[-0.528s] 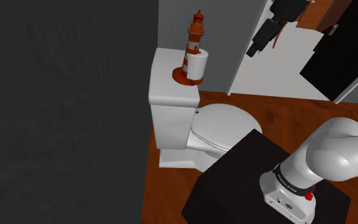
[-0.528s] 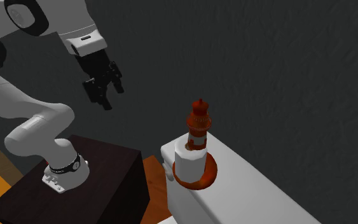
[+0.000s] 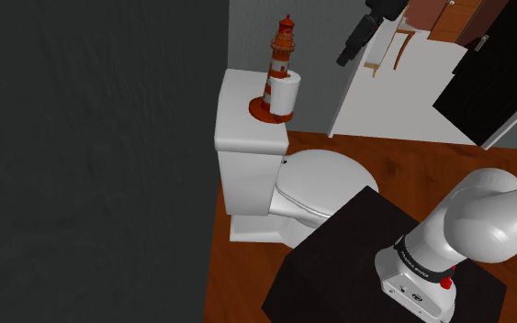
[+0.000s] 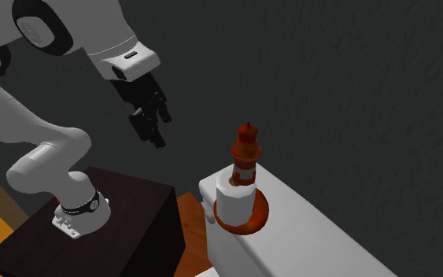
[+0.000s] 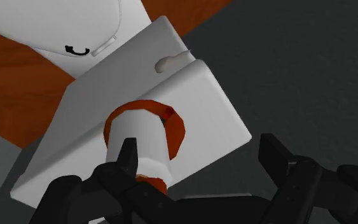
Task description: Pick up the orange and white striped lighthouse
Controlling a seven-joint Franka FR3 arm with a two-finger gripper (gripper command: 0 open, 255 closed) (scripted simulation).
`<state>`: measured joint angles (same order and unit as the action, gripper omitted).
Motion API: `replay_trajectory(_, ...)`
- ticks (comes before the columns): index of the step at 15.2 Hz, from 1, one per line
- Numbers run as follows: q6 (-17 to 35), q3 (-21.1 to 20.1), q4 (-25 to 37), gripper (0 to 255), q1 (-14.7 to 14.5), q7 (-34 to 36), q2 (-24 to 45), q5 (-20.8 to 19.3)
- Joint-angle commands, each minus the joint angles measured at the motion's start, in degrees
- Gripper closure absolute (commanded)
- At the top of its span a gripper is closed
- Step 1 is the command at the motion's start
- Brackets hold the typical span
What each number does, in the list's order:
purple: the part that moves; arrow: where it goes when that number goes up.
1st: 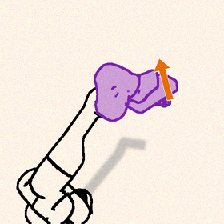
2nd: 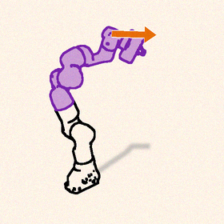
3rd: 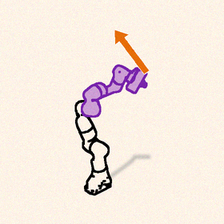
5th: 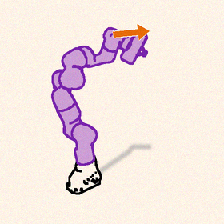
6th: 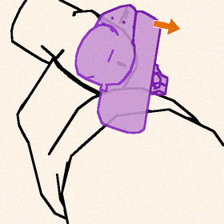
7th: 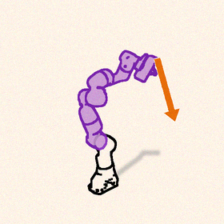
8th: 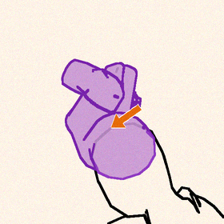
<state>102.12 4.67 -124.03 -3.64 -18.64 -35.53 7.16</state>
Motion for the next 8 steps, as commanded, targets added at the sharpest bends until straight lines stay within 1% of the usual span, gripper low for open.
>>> replay_trajectory(1, 1.93, 2.19, 2.29, 0, -1.21, -4.58, 3.80, 1.16)
replay_trajectory(5, 3.69, 6.37, 9.35, 0, -3.71, -13.53, 12.46, 4.74)
replay_trajectory(8, 3.60, 9.24, 15.92, 0, -5.38, -20.30, 19.39, 8.46)
